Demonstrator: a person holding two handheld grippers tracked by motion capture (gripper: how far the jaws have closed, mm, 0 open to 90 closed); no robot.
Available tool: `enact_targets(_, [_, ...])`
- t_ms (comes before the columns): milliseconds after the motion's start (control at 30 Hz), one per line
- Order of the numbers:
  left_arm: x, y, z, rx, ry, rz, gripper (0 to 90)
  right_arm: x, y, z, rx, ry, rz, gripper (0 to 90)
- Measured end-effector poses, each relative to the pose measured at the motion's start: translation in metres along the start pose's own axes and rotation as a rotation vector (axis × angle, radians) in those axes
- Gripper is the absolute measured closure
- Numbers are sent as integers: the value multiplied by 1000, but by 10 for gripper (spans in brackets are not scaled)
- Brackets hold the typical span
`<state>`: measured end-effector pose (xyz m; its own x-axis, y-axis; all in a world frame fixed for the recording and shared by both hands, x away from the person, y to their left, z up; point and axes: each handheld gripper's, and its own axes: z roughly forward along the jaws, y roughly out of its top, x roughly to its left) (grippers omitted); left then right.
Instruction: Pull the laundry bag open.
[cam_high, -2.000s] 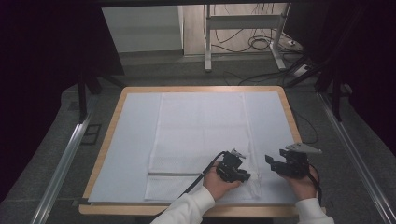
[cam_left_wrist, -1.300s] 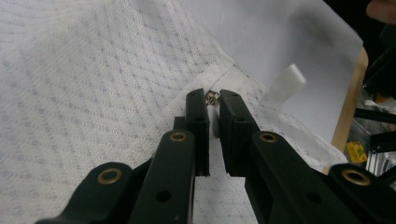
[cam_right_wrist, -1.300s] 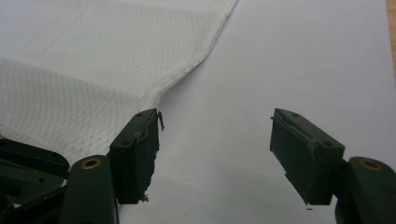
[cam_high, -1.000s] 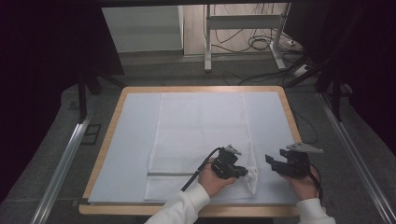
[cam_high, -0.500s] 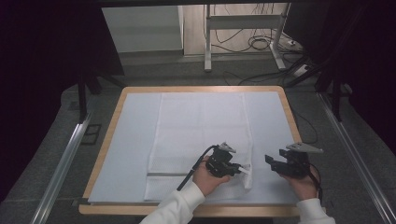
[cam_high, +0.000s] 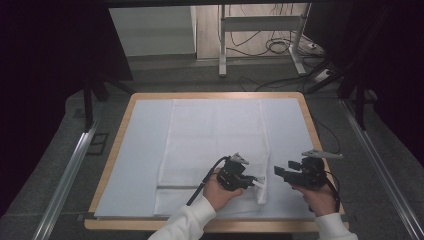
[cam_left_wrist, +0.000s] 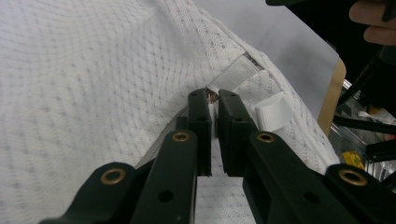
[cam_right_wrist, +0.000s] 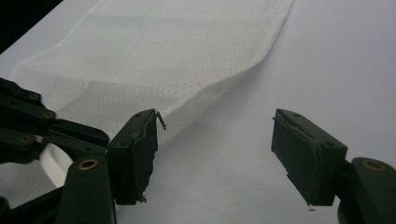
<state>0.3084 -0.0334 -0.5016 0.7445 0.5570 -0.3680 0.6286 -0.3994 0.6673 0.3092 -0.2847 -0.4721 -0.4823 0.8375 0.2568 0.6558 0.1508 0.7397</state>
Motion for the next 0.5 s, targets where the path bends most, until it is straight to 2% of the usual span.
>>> enact_targets(233, [-3,-1,3,4,3,13,861,12,1,16,60,72,59,314])
enact_targets(367, [-2,-1,4,6,0,10,869,17,0,27,96,74,63,316])
enact_targets(500, [-1,-1,3,3,-2,8,869,17,0,31,109,66,76,318])
